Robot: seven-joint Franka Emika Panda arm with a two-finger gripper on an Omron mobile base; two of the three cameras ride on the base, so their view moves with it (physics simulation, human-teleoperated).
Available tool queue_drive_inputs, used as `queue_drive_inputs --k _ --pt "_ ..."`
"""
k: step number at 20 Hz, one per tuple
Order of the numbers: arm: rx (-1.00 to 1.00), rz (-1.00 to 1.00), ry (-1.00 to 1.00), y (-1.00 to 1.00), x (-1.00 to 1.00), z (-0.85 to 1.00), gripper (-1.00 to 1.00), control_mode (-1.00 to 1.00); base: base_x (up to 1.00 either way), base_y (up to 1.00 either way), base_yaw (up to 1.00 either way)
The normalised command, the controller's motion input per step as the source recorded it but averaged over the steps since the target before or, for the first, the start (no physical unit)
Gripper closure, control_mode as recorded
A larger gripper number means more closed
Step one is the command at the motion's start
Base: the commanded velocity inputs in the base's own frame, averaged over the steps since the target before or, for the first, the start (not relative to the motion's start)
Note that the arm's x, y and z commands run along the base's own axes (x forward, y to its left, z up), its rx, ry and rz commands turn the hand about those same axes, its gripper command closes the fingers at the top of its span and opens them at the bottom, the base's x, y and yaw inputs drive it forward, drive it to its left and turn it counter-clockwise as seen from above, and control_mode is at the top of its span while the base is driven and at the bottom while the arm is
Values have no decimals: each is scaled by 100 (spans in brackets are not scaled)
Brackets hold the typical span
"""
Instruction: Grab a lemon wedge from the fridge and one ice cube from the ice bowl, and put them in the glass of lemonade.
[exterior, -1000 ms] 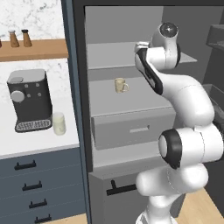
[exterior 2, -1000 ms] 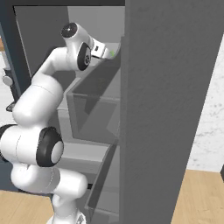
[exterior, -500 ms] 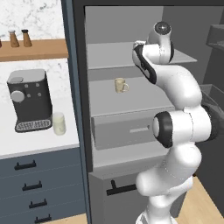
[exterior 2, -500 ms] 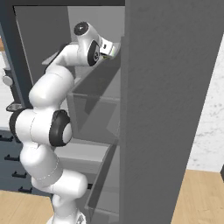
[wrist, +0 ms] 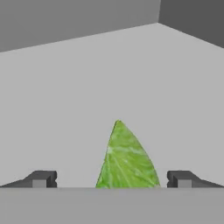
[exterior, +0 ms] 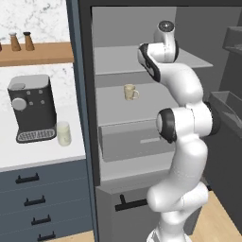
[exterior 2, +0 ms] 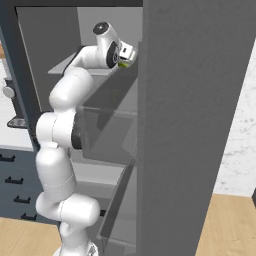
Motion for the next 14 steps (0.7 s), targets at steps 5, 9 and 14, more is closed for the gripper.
queue_drive_inputs --k 5,9,14 --pt "0 0 9 -2 48 -11 100 -100 0 0 0" --pt "0 0 10 -11 6 -32 100 -100 0 0 0" --pt "-4 -2 6 -9 -8 -67 100 -100 0 0 0"
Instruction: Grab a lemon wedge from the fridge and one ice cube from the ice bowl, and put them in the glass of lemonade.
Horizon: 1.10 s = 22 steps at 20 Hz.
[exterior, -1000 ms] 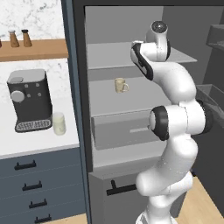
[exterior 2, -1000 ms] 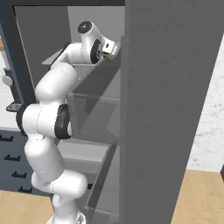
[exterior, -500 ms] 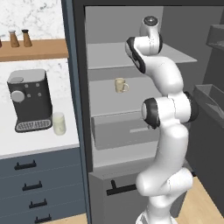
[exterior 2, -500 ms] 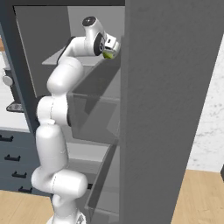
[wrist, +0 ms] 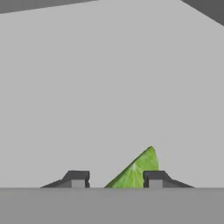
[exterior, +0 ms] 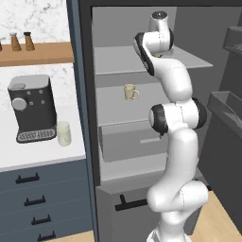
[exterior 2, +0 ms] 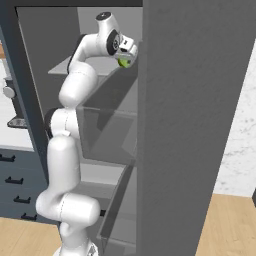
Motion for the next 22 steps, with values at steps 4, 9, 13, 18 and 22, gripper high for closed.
queue_drive_inputs --k 4,9,13,18,22 --pt "-10 -4 0 0 -30 -88 100 -100 0 0 0" --pt "-13 -4 -5 0 -35 -80 100 -100 0 0 0" --pt "-13 -2 -28 1 -42 -26 100 -100 0 0 0" --pt "-17 0 -47 19 -67 -3 100 -100 0 0 0" --pt "-17 0 -43 18 -99 -10 100 -100 0 0 0"
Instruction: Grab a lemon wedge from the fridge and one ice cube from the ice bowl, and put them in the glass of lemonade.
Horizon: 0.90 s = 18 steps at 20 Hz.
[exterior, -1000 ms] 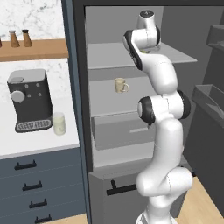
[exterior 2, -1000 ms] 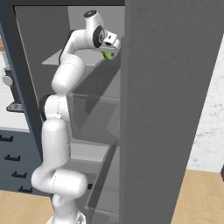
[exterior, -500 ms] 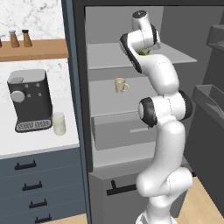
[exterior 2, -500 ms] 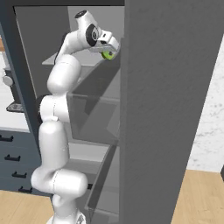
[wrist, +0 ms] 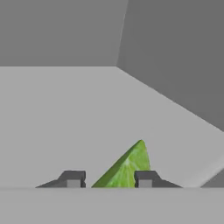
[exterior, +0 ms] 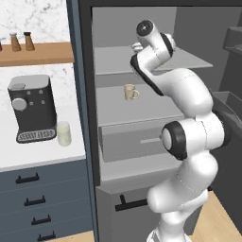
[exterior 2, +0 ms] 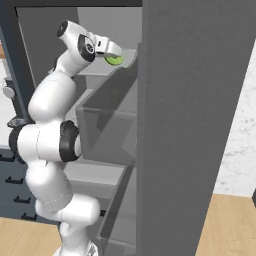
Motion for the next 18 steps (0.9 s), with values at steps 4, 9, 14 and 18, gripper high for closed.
queue_drive_inputs --k 4,9,14,18 --pt "-8 0 -31 1 -100 -3 100 -100 0 0 0" --pt "0 0 -17 0 -100 19 100 -100 0 0 0" --pt "0 0 -8 0 -100 15 100 -100 0 0 0" --pt "0 0 -1 0 -100 1 100 -100 0 0 0"
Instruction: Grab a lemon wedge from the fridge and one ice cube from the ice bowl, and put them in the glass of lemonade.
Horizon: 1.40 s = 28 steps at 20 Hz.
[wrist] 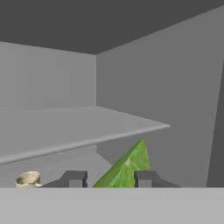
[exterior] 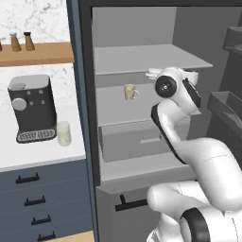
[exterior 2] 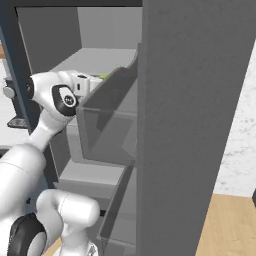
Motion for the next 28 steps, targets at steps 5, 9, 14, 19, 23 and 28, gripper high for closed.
queue_drive_inputs --k 5,9,14,19,23,28 --pt "0 0 0 0 -40 -1 100 100 -60 6 0" --pt "0 0 0 0 0 0 100 100 -100 33 0" --pt "0 0 0 0 0 0 100 100 -51 82 0" --pt "0 0 0 0 0 0 100 100 18 100 0" --pt "0 0 0 0 0 0 100 100 48 100 -5" --pt "0 0 0 0 0 0 100 100 79 100 -10"
